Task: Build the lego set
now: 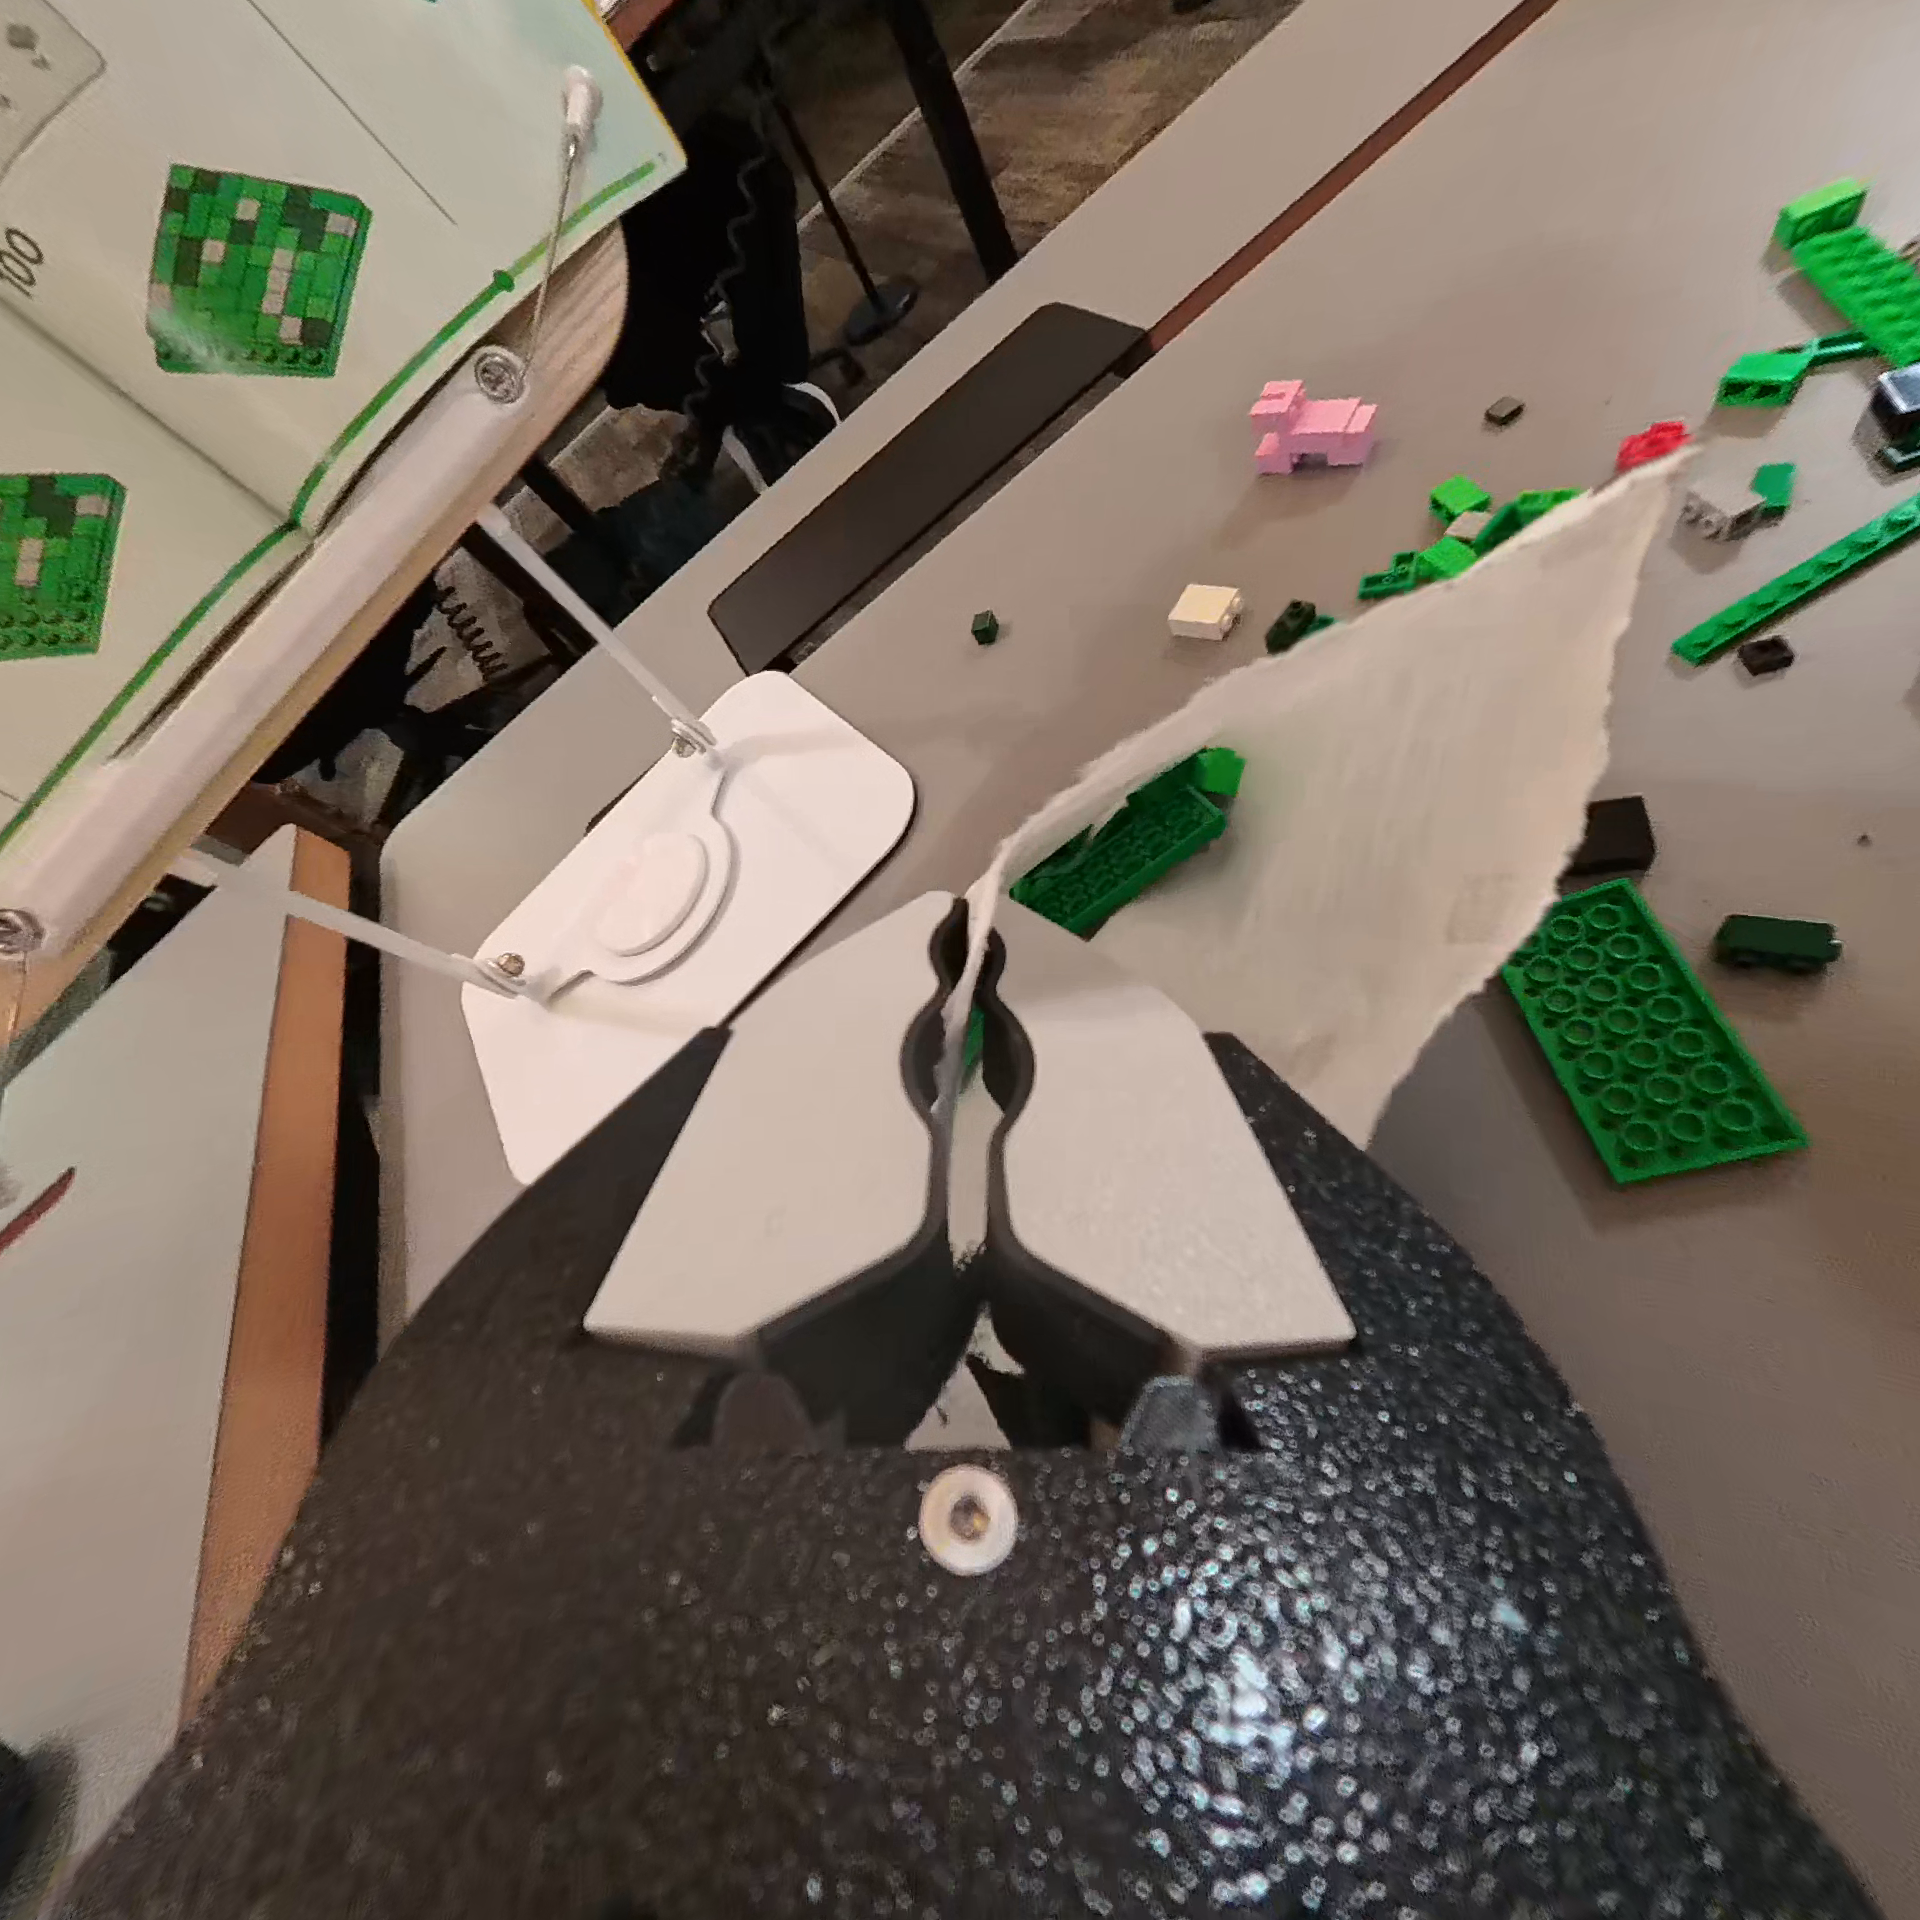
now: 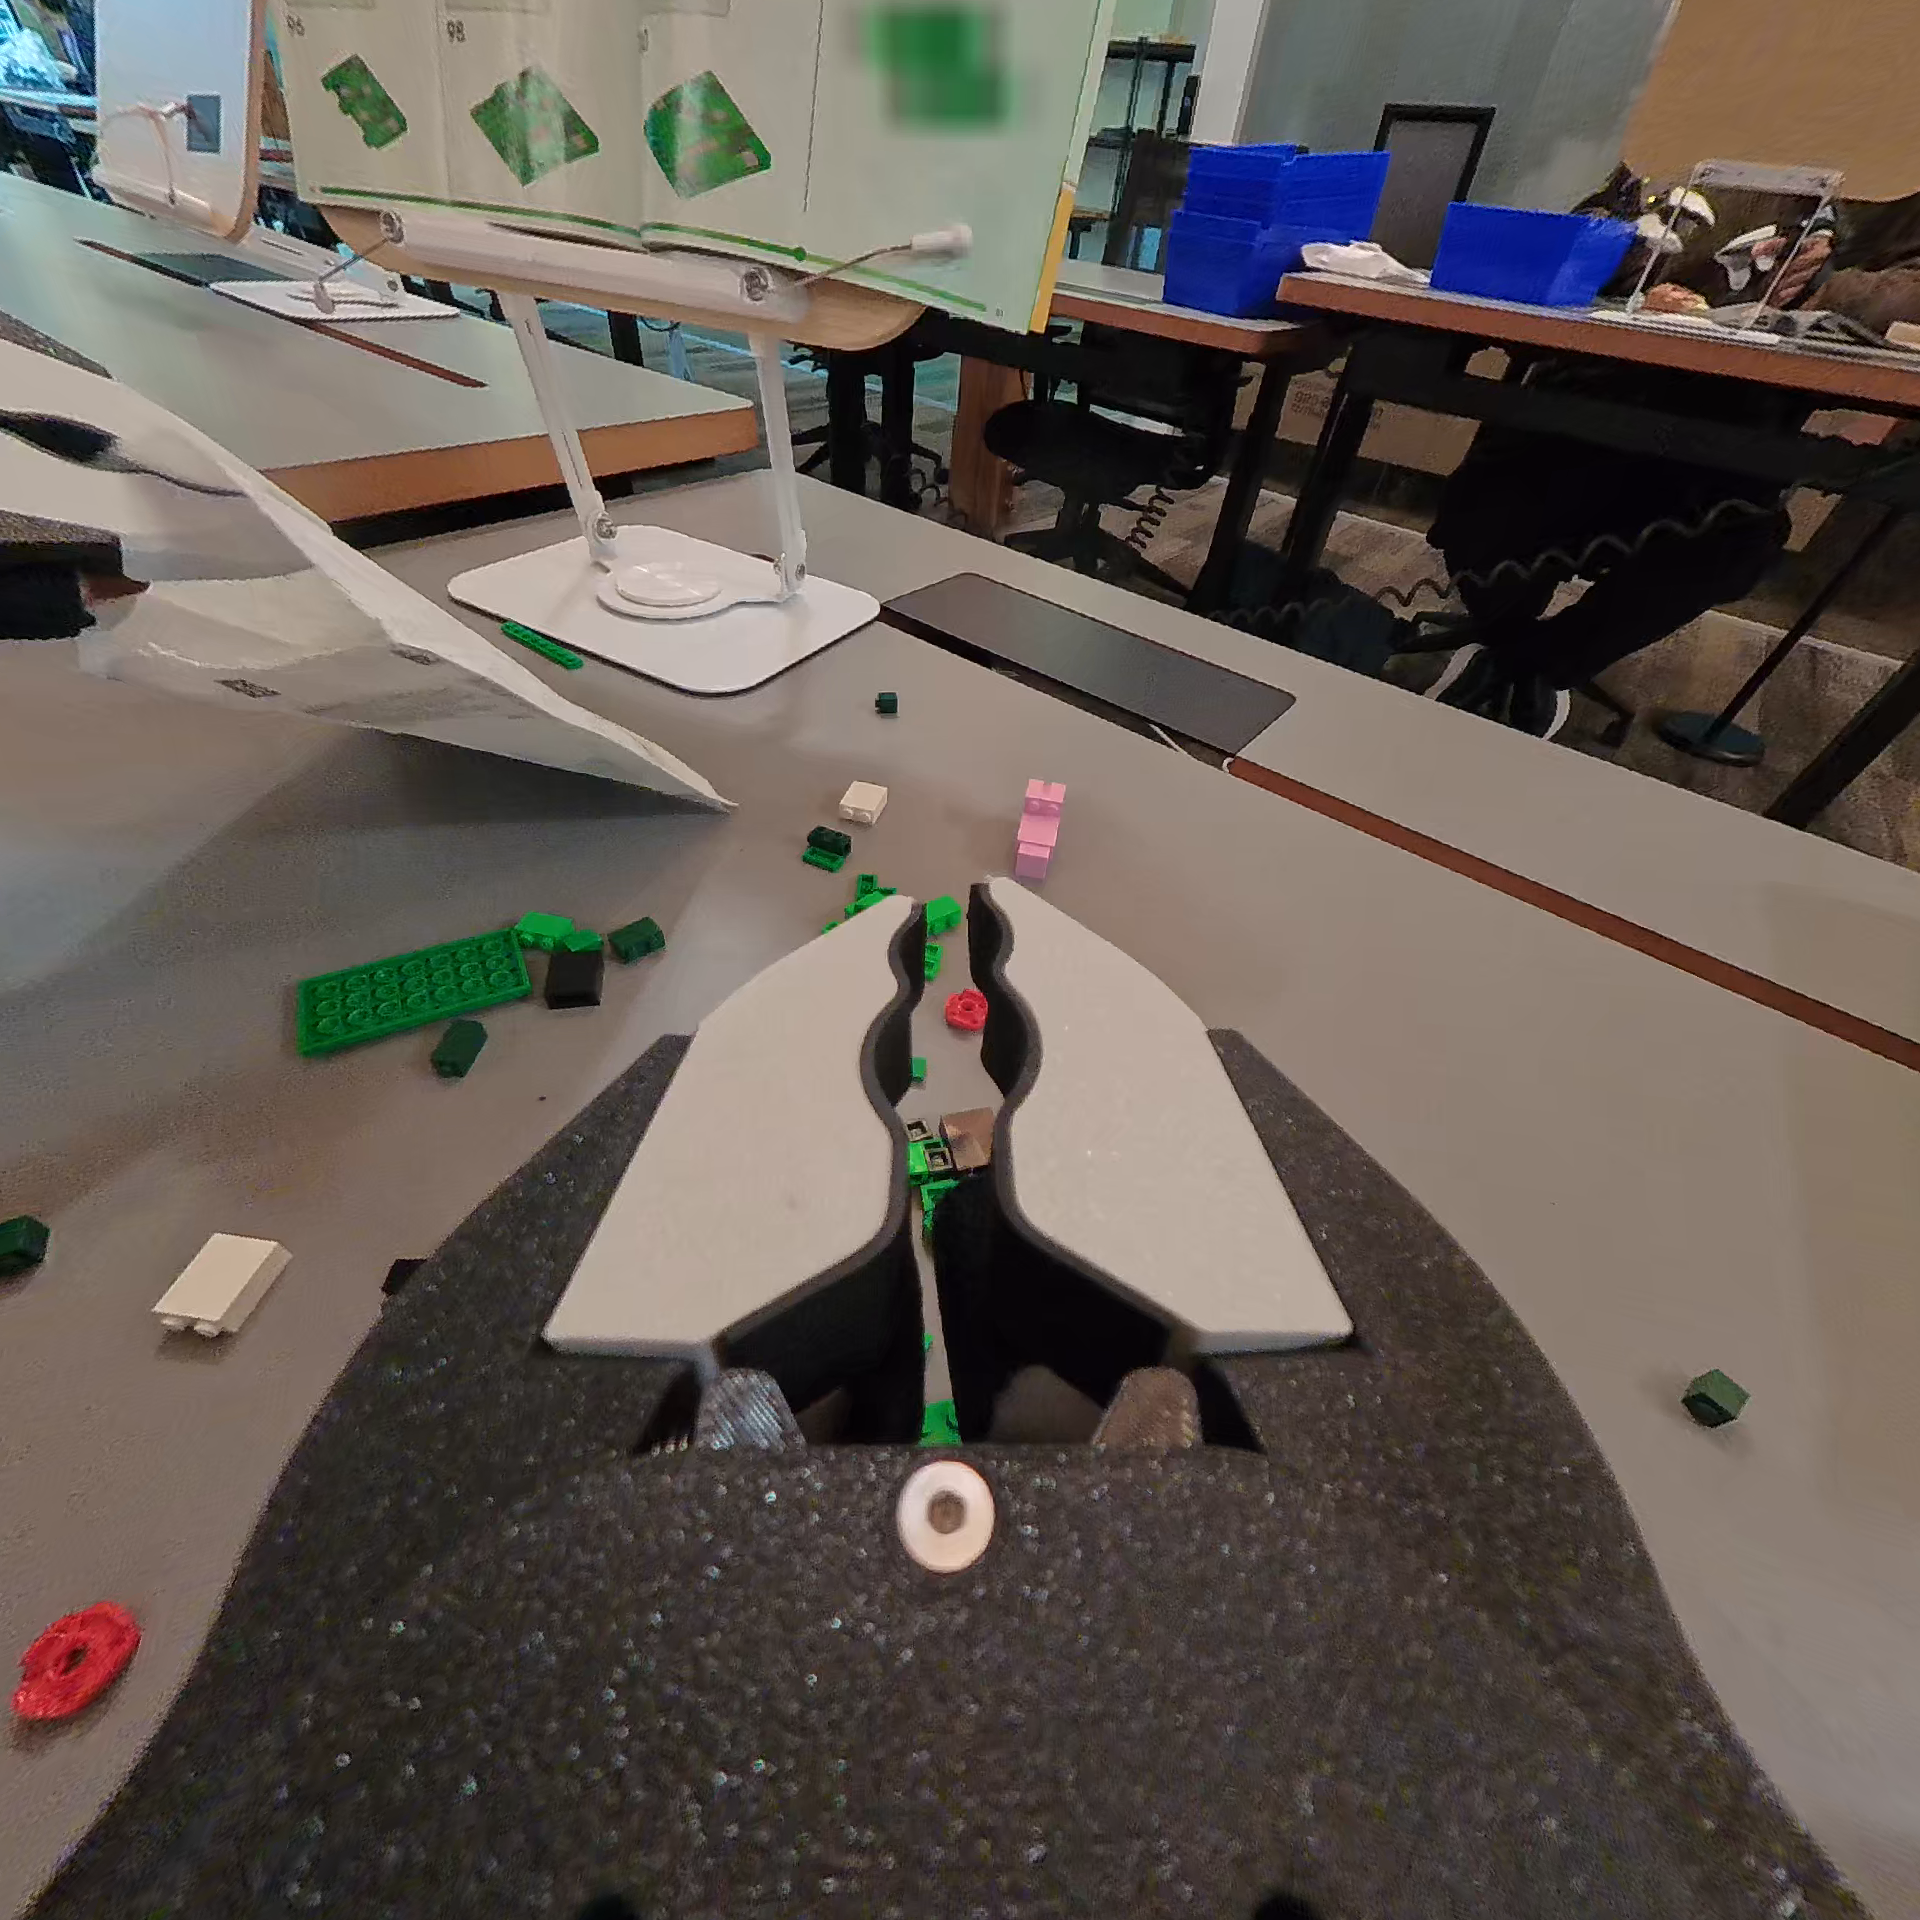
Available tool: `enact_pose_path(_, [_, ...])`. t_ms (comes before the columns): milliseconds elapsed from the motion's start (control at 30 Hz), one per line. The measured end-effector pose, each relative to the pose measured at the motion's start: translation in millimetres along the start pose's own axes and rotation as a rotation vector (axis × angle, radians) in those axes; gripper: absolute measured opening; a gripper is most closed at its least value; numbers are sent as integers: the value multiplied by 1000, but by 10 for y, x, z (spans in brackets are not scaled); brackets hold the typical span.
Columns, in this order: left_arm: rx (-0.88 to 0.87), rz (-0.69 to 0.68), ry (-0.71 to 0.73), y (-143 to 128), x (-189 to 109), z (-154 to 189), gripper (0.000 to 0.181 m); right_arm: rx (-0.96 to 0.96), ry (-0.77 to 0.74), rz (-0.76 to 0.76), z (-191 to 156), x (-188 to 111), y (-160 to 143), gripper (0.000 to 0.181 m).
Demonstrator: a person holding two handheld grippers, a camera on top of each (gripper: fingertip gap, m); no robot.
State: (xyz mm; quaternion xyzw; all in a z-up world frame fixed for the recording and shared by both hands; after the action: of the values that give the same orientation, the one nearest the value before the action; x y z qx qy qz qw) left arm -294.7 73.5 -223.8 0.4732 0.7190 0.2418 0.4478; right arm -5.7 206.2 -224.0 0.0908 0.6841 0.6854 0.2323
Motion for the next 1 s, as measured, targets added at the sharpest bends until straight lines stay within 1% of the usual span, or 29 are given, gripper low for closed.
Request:
enact_pose_path(133, [1,12,17,-12,-4,-15,0,1,-1,-16,3,19,-26,8])
enact_pose_path(333, [63,20,100,-28,21,1,0,-27,4,-37,-53,63,-46,8])
enact_pose_path(500, [46,31,62,-23,42,48,0,-82,-13,-78,-77,102,-87,8])
enact_pose_path(633, [4,39,-9,-14,48,83,0,-88,-8,-100,-103,107,-88,6])
enact_pose_path(767, [-6,47,1,-28,45,53,0,-58,19,-118,-115,117,-105,5])
enact_pose_path(900, [35,41,66,-59,59,16,0,-40,23,-109,-87,95,-98,6])
enact_pose_path(1000, [31,33,47,-72,88,42,0,-25,36,-107,-73,89,-102,7])
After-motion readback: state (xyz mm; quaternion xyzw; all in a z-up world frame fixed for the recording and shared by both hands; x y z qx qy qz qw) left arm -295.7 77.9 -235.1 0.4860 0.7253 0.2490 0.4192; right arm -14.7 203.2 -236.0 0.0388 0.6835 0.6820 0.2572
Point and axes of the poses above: each gripper's, where its closed fingertips meet, x out along the fingers, y out of its top, z = x × y across the jaws, the point moved 6 cm from there along -x, back along the fingers, and after that the axes turned 2 degrees about x, right-handed, at the moved point
